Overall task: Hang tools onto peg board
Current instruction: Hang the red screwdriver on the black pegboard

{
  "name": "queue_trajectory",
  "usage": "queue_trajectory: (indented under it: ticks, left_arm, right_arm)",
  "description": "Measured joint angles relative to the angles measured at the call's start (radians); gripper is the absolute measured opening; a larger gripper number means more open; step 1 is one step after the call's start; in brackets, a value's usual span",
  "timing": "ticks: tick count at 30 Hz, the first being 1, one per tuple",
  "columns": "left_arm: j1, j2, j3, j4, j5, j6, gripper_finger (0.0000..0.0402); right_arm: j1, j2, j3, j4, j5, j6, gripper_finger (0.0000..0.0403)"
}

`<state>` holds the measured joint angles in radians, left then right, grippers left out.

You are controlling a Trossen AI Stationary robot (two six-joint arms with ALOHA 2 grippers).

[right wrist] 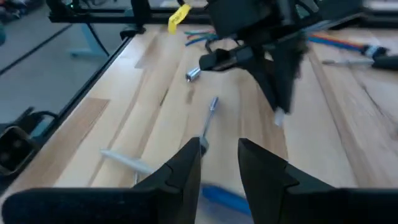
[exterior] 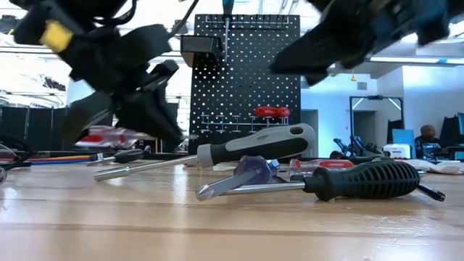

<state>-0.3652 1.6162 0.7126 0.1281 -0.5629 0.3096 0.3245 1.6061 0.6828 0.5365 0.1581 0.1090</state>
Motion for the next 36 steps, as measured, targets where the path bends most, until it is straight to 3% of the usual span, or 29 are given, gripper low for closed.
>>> queue_trajectory:
  ticks: [3,8,12,16,23,36]
  left_arm:
    - [0.007,-0.001,0.004,0.024,-0.002,-0.009,0.0008]
    - [0.008,-0.001,0.005,0.049,0.0,-0.039,0.0008]
    - [0.008,-0.001,0.005,0.049,0.0,-0.064,0.0008]
    - [0.008,-0.001,0.005,0.048,0.001,-0.09,0.0008]
    - [0.008,-0.002,0.005,0.055,0.001,-0.094,0.0009]
    - [0.012,-0.002,0.005,0.066,0.003,-0.123,0.0019]
  right_arm:
    - [-0.034,0.112,0.05,0.03,0.01,-0.037,0.0118]
    - [-0.075,0.234,0.185,-0.077,0.056,-0.16,0.0152]
    - [-0.075,0.304,0.299,-0.179,0.186,-0.295,0.018]
    - [-0.065,0.356,0.382,-0.262,0.268,-0.381,0.0184]
    - [-0.041,0.398,0.433,-0.281,0.326,-0.495,0.0134]
    - [-0.046,0.396,0.434,-0.268,0.345,-0.48,0.0019]
